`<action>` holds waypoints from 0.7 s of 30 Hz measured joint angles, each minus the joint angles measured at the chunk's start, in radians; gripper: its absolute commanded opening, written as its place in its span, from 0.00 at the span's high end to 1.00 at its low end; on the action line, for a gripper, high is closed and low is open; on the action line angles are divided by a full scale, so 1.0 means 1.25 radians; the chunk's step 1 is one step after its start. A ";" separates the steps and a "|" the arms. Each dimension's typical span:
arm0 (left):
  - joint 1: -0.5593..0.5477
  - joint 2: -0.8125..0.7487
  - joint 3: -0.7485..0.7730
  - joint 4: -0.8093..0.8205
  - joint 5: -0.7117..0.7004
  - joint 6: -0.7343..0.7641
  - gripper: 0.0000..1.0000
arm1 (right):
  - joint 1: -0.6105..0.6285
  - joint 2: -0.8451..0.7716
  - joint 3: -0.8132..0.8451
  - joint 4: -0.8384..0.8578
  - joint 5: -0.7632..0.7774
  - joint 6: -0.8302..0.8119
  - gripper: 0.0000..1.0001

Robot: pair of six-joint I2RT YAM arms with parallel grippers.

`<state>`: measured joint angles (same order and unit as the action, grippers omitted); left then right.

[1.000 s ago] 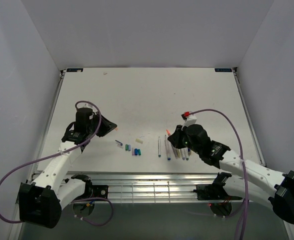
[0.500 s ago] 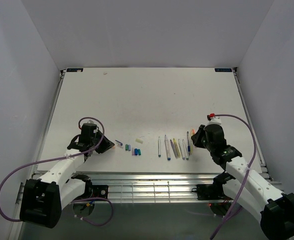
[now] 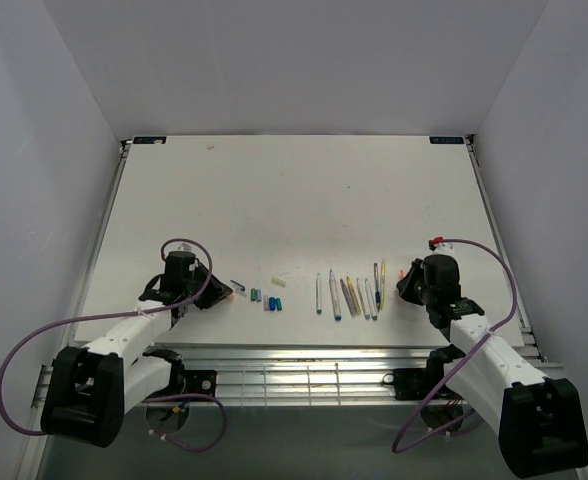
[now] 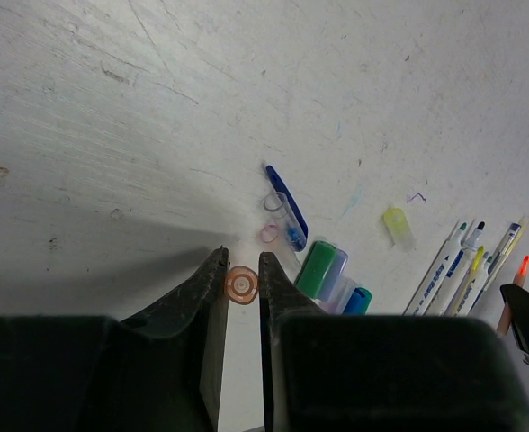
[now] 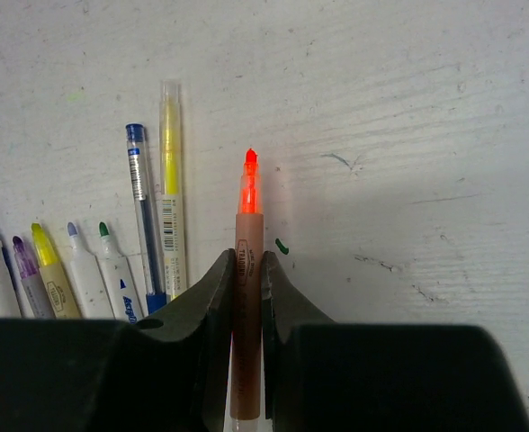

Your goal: Open the pen caps

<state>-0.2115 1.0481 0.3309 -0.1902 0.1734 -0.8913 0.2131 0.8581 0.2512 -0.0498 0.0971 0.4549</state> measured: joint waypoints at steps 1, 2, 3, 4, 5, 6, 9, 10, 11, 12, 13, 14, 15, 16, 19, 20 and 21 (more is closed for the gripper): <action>0.000 0.005 -0.002 0.007 0.001 0.000 0.88 | -0.004 0.004 -0.001 0.005 -0.004 -0.001 0.92; 0.000 0.010 -0.004 0.014 0.003 0.000 0.82 | -0.007 0.009 -0.001 0.013 -0.009 -0.001 0.92; 0.000 0.014 -0.006 0.018 0.004 0.000 0.81 | -0.008 0.015 -0.001 0.023 -0.013 -0.002 0.92; 0.000 0.018 -0.009 0.023 0.006 -0.001 0.79 | -0.009 0.022 -0.001 0.033 -0.018 -0.002 0.92; 0.000 0.022 -0.009 0.027 0.009 -0.001 0.77 | -0.009 0.032 -0.001 0.042 -0.021 -0.003 0.92; 0.000 0.025 -0.010 0.031 0.011 -0.002 0.73 | -0.009 0.044 0.000 0.049 -0.024 -0.003 0.92; 0.000 0.026 -0.011 0.036 0.017 -0.005 0.65 | -0.009 0.089 0.001 0.065 -0.037 -0.003 0.89; 0.000 0.026 -0.012 0.036 0.018 -0.004 0.64 | -0.009 0.099 0.003 0.077 -0.041 -0.002 0.89; 0.000 0.026 -0.013 0.038 0.020 -0.006 0.62 | -0.009 0.107 0.006 0.081 -0.043 -0.002 0.87; 0.000 0.026 -0.014 0.042 0.022 -0.008 0.59 | -0.009 0.119 0.010 0.088 -0.048 -0.002 0.86; 0.000 0.026 -0.015 0.045 0.023 -0.008 0.57 | -0.009 0.130 0.016 0.091 -0.051 -0.003 0.86; 0.000 0.025 -0.015 0.048 0.025 -0.009 0.56 | -0.009 0.141 0.021 0.094 -0.054 -0.004 0.83; 0.000 0.025 -0.015 0.050 0.027 -0.011 0.55 | -0.009 0.150 0.025 0.099 -0.060 -0.006 0.81; 0.000 0.024 -0.015 0.051 0.027 -0.012 0.52 | -0.009 0.158 0.028 0.103 -0.066 -0.008 0.79; 0.000 0.023 -0.015 0.056 0.030 -0.014 0.48 | -0.009 0.167 0.030 0.112 -0.081 -0.013 0.72; 0.000 0.022 -0.015 0.058 0.032 -0.016 0.48 | -0.009 0.167 0.030 0.114 -0.086 -0.014 0.68; 0.000 0.021 -0.016 0.059 0.033 -0.016 0.47 | -0.009 0.168 0.030 0.115 -0.090 -0.015 0.66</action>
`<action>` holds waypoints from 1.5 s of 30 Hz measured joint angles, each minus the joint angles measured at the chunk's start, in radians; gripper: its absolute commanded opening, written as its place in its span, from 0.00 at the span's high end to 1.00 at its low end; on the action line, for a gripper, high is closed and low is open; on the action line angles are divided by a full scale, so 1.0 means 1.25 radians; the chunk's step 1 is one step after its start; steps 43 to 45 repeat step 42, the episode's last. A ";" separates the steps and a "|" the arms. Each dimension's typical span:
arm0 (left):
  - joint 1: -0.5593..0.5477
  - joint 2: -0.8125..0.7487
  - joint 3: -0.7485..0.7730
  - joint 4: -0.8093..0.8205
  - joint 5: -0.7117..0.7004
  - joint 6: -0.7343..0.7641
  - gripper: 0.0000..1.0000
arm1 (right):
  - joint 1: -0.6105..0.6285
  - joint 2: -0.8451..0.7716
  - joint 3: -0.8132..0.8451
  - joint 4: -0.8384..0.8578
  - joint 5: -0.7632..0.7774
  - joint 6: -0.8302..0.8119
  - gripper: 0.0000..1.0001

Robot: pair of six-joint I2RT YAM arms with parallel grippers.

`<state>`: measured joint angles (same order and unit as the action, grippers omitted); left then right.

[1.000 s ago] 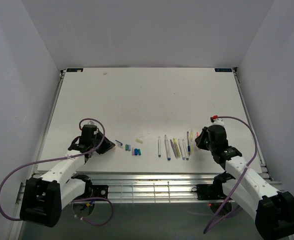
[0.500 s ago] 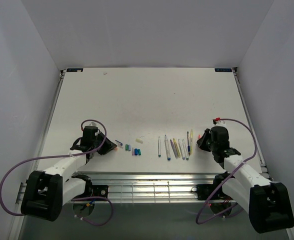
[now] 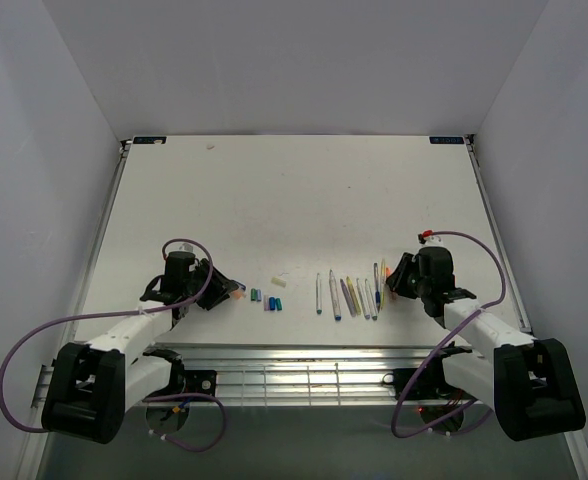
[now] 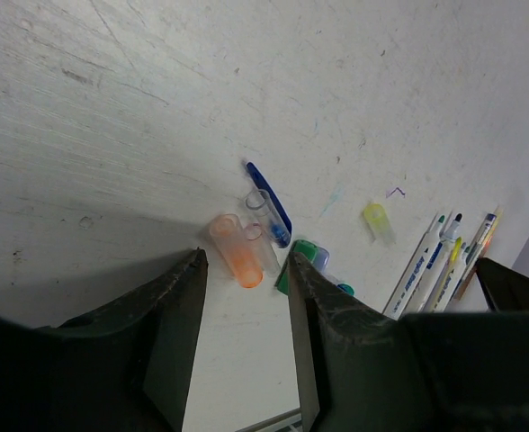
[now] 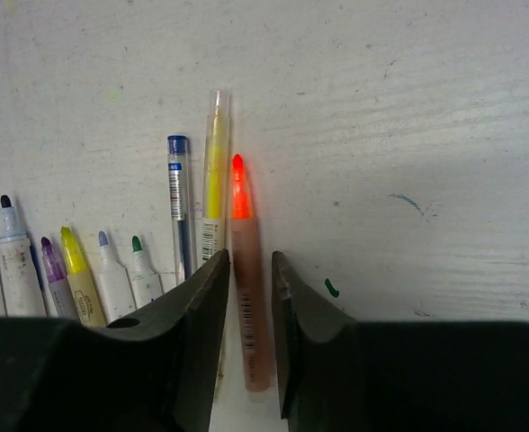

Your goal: Open the pen caps

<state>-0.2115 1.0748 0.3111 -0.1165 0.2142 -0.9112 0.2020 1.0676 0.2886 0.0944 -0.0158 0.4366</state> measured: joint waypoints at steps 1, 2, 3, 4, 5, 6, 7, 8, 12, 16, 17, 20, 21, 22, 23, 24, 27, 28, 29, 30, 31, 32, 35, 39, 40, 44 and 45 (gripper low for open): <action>0.000 -0.001 -0.001 0.003 0.001 -0.002 0.46 | 0.000 0.000 0.000 0.002 -0.006 -0.002 0.64; 0.000 -0.002 -0.002 0.005 0.002 -0.002 0.46 | 0.000 0.000 0.000 0.004 -0.011 -0.002 0.61; 0.000 -0.002 -0.003 0.007 0.004 -0.004 0.46 | 0.000 -0.001 0.000 0.005 -0.015 -0.002 0.60; 0.000 -0.002 -0.003 0.009 0.005 -0.005 0.45 | 0.000 -0.002 0.000 0.005 -0.017 -0.003 0.59; 0.000 -0.002 -0.003 0.010 0.005 -0.005 0.45 | 0.000 -0.003 0.000 0.005 -0.019 -0.004 0.58; 0.000 -0.002 -0.003 0.010 0.006 -0.005 0.44 | 0.000 -0.006 0.000 0.004 -0.020 -0.004 0.57; 0.000 -0.003 -0.003 0.010 0.007 -0.005 0.44 | 0.000 -0.009 0.000 0.002 -0.020 -0.005 0.56; 0.000 -0.004 -0.003 0.009 0.007 -0.005 0.43 | 0.000 -0.012 0.000 0.000 -0.020 -0.006 0.54; 0.000 -0.020 -0.003 -0.003 0.009 -0.005 0.37 | 0.000 -0.035 0.000 -0.021 -0.015 -0.009 0.50; 0.000 -0.061 -0.003 -0.040 0.005 0.000 0.35 | 0.000 -0.089 0.004 -0.062 0.002 -0.016 0.43; 0.000 -0.072 -0.003 -0.049 0.004 0.002 0.34 | 0.000 -0.104 0.010 -0.080 0.009 -0.017 0.39; 0.000 -0.111 -0.001 -0.079 0.002 0.005 0.33 | 0.000 -0.151 0.033 -0.134 0.031 -0.020 0.27; 0.000 -0.123 0.000 -0.087 0.002 0.005 0.32 | 0.000 -0.166 0.042 -0.152 0.035 -0.020 0.22; 0.000 -0.133 0.001 -0.096 0.002 0.004 0.32 | -0.001 -0.177 0.052 -0.169 0.039 -0.020 0.17; 0.000 -0.141 0.003 -0.103 0.002 0.004 0.31 | -0.001 -0.186 0.063 -0.189 0.042 -0.020 0.03; 0.000 -0.148 0.006 -0.112 0.003 0.004 0.30 | -0.001 -0.193 0.073 -0.208 0.042 -0.017 0.04; 0.000 -0.169 0.011 -0.129 0.010 0.003 0.25 | -0.003 -0.201 0.095 -0.261 0.030 -0.013 0.10; 0.000 -0.178 0.011 -0.135 0.015 0.001 0.24 | -0.003 -0.201 0.098 -0.276 0.021 -0.007 0.10; 0.000 -0.186 0.011 -0.141 0.020 -0.002 0.20 | -0.003 -0.202 0.098 -0.293 0.011 -0.001 0.10; 0.000 -0.194 0.011 -0.144 0.026 -0.003 0.18 | -0.003 -0.203 0.098 -0.312 -0.001 0.004 0.10; 0.000 -0.202 0.011 -0.146 0.032 -0.005 0.15 | -0.003 -0.207 0.098 -0.328 -0.014 0.011 0.10; 0.000 -0.210 0.011 -0.150 0.037 -0.008 0.12 | -0.003 -0.213 0.098 -0.342 -0.024 0.020 0.10; 0.000 -0.228 0.011 -0.154 0.057 -0.016 0.08 | -0.003 -0.252 0.098 -0.374 -0.051 0.036 0.10; 0.000 -0.233 0.011 -0.154 0.089 -0.023 0.05 | -0.003 -0.320 0.097 -0.393 -0.081 0.055 0.10; 0.000 -0.233 0.011 -0.154 0.096 -0.024 0.05 | -0.003 -0.340 0.097 -0.396 -0.089 0.060 0.10; 0.000 -0.233 0.011 -0.153 0.110 -0.027 0.03 | -0.003 -0.369 0.094 -0.398 -0.105 0.064 0.10; 0.000 -0.233 0.011 -0.153 0.110 -0.027 0.03 | -0.003 -0.369 0.094 -0.398 -0.105 0.064 0.10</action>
